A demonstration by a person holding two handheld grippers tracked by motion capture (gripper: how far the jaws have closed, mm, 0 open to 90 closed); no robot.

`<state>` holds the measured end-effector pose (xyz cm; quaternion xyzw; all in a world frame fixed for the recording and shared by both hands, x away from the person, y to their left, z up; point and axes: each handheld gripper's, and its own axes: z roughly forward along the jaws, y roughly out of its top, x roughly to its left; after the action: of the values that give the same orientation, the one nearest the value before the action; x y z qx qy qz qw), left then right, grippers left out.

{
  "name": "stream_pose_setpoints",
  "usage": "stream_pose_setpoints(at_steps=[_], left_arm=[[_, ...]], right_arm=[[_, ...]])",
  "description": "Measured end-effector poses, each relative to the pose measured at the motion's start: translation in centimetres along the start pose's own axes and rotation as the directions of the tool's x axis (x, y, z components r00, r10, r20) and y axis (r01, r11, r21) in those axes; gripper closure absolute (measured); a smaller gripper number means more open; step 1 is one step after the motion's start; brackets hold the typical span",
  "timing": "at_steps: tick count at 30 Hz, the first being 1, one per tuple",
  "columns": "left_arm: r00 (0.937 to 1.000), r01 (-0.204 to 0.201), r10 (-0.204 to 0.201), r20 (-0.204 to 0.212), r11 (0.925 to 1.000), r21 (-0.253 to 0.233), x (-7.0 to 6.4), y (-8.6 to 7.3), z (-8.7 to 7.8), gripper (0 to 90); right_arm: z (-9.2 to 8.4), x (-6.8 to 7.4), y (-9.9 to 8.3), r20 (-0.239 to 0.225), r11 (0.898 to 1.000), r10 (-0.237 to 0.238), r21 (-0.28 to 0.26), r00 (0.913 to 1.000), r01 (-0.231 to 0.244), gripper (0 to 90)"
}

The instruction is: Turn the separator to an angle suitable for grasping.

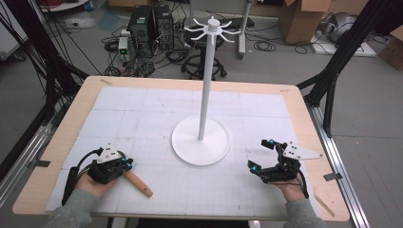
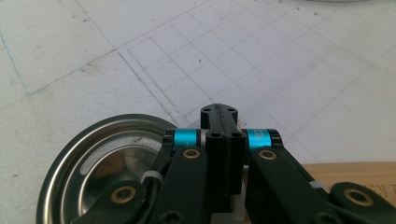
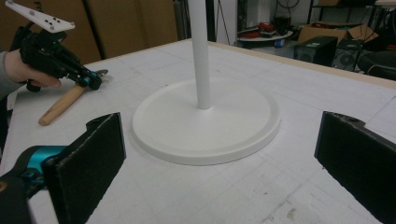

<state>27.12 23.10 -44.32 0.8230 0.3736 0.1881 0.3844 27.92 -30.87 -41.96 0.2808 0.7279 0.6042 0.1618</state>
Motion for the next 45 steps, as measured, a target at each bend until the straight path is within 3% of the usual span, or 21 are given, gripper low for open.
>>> stream_pose_setpoints(at_steps=[3, 6, 15, 22, 28, 37, 45], left_arm=[[0.9992, -0.039, 0.039, -0.01, 0.9982, -0.046, -0.8, 0.7, -0.7, 89.9], [0.9995, -0.031, 0.031, -0.003, 0.9965, -0.077, -1.2, 0.7, -1.2, 89.9], [0.9979, -0.037, 0.041, 0.05, 0.997, -0.068, -2.8, -0.3, -2.5, 89.9], [0.9907, -0.087, 0.092, 0.101, 0.995, -0.05, -4.7, -1.0, -3.0, 89.9], [0.9889, -0.082, 0.086, 0.121, 0.9958, -0.041, -4.7, -1.4, -3.3, 89.9], [0.9848, -0.106, 0.107, 0.137, 0.9943, -0.015, -5.2, -1.7, -3.1, 89.9], [0.9872, -0.106, 0.104, 0.121, 0.9944, 0.009, -5.1, -1.6, -2.0, 89.9]], right_arm=[[0.1, -0.1, 0.0, -0.002, 1.0, -0.007, -0.004, 1.0, 0.007, 1.0], [0.2, -0.1, 0.0, -0.004, 1.0, -0.005, 0.001, 1.0, 0.005, 1.0], [0.4, 0.1, 0.0, -0.013, 1.0, -0.004, 0.001, 0.9999, 0.004, 1.0], [0.6, 0.1, 0.1, -0.011, 1.0, -0.008, 0.004, 0.9999, 0.008, 1.0], [0.7, 0.0, 0.0, -0.012, 1.0, -0.002, 0.008, 0.9999, 0.002, 1.0], [0.8, 0.0, 0.0, -0.009, 1.0, -0.007, 0.01, 0.9999, 0.007, 1.0], [0.8, 0.1, 0.0, -0.01, 1.0, -0.008, 0.016, 0.9999, 0.008, 1.0]])
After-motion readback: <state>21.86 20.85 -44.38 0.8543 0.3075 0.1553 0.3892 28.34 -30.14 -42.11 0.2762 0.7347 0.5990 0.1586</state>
